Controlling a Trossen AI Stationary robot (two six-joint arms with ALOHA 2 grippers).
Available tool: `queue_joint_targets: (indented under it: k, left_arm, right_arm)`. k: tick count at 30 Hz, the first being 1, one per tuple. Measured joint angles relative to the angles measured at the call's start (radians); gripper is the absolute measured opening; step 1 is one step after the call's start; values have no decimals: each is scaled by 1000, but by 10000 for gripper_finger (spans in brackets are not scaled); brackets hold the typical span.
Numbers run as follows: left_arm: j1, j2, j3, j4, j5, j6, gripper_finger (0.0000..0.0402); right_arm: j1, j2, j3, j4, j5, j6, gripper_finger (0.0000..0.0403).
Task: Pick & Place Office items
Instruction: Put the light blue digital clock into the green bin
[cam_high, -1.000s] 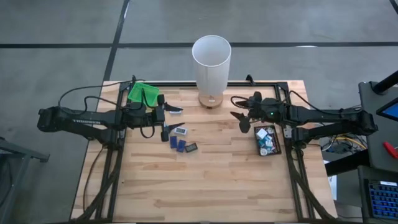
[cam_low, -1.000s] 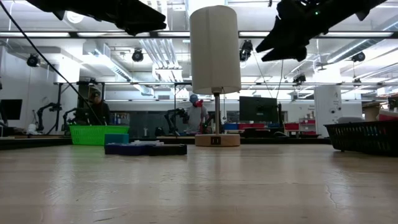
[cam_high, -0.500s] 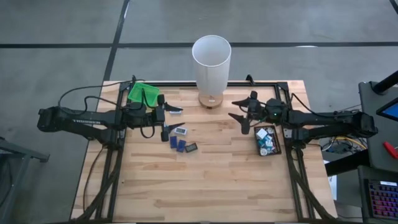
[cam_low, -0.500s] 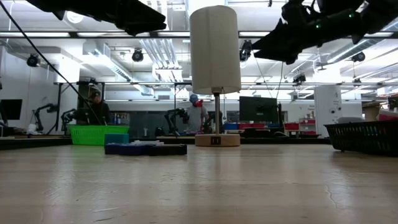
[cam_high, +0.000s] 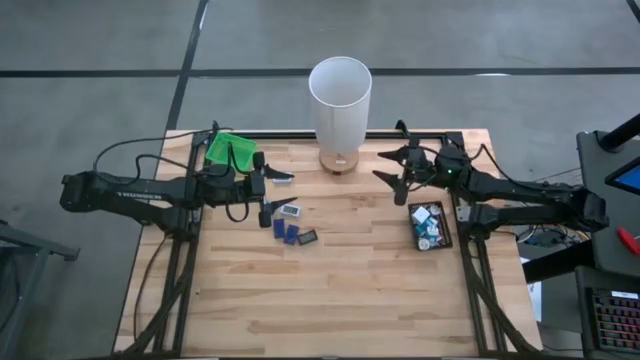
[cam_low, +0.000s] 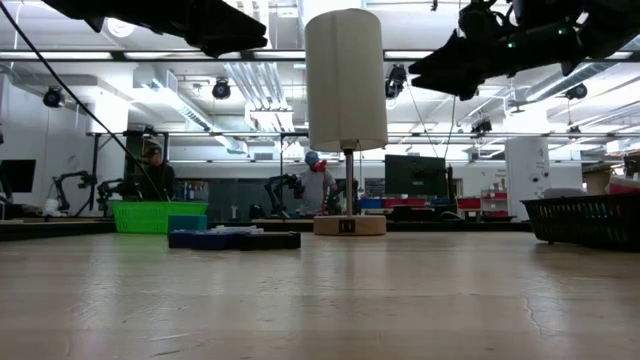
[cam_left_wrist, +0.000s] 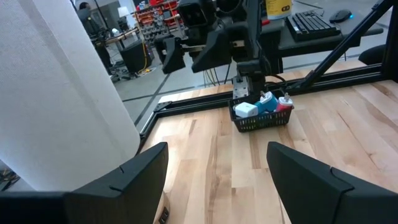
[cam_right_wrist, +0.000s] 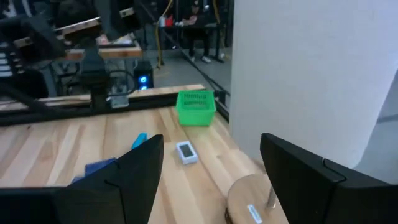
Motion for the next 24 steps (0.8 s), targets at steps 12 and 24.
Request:
queue_joint_targets:
  k: [12, 24]
  left_arm:
    - [0, 0, 0, 0, 0, 0, 281]
    - [1, 0, 0, 0, 0, 0, 281]
  right_arm:
    - [-45, -216, -1, -302, -11, 0, 303]
    - [-36, -407, -194, -243, -83, 4, 319]
